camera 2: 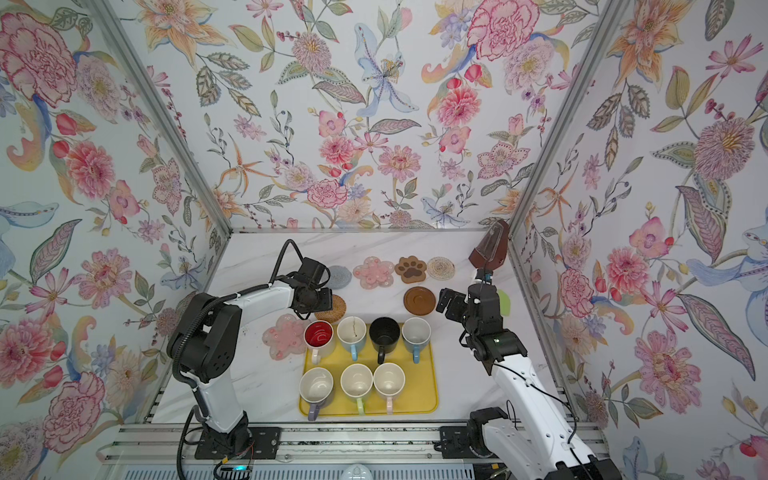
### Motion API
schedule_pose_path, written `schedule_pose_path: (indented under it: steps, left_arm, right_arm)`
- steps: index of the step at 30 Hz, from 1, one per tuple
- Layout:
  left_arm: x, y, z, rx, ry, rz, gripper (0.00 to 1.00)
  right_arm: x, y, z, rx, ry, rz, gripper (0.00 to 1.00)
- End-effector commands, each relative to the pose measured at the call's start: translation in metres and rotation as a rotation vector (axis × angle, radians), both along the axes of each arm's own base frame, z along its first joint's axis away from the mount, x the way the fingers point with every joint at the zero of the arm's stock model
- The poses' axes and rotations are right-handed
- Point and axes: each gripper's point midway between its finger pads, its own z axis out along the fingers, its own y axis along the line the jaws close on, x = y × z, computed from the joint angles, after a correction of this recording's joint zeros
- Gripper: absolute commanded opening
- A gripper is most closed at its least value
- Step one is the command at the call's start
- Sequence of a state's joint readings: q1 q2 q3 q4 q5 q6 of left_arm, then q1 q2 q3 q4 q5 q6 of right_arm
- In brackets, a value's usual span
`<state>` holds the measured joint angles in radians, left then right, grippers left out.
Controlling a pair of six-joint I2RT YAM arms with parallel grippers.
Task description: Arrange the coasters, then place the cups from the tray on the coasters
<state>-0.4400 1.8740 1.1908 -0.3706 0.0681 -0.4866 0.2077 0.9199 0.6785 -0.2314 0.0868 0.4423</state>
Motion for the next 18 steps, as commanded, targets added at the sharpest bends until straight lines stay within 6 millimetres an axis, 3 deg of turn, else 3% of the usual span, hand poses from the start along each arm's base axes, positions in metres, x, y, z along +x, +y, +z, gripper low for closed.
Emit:
schedule_pose_path:
  steps: [1,18]
  left_arm:
    - [0.001,-0.004,-0.001,0.041,0.019,-0.029,0.61]
    - [0.004,-0.029,-0.018,0.049,0.06,-0.063,0.54]
  right_arm:
    - [-0.003,-0.003,-0.002,0.001,0.008,-0.009,0.99]
    - [0.0,-0.009,-0.002,-0.008,0.014,-0.009,0.99]
